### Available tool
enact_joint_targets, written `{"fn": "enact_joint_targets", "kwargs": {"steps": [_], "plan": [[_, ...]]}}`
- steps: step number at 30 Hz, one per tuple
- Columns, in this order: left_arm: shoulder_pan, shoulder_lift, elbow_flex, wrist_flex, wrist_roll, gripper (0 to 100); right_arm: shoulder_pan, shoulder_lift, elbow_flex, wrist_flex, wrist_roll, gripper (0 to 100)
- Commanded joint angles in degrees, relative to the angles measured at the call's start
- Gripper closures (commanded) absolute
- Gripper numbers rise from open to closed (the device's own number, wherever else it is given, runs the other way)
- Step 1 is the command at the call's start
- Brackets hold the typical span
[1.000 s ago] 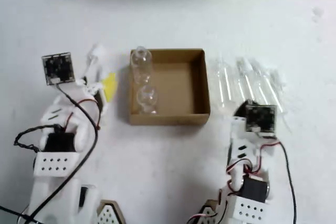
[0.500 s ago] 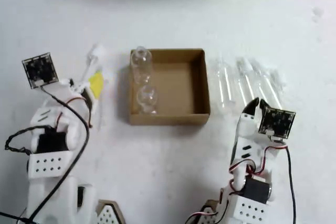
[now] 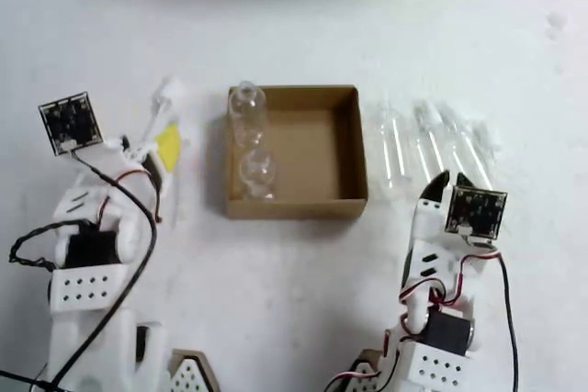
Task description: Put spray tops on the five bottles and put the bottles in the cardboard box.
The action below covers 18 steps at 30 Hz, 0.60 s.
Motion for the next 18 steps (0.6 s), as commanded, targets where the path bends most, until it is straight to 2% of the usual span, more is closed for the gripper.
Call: {"fn": "enact_joint_targets", "kwargs": {"steps": [1,3,6,9,14,18], "plan": [[-0.40,-1.45,0.26,-4.04,0.79,73,-1.19,0.04,-2.99,-0.22,1.58,87.7],[-0.40,-1.45,0.35,-4.31,0.79,73,-1.89,0.04,-6.07,1.45,1.67,87.7],[-0.40,-1.45,0.44,-4.31,0.79,73,-4.44,1.10,-12.57,5.41,5.80,88.1],[-0.40,-1.45,0.44,-4.40,0.70,73,-7.52,7.08,-19.78,7.43,7.21,88.0],[-0.48,-1.45,0.53,-4.40,0.70,73,-7.87,30.20,-36.75,9.89,8.97,87.6],[-0.48,-1.45,0.53,-4.40,0.70,73,-8.40,52.70,-57.67,19.38,11.08,87.6]]}}
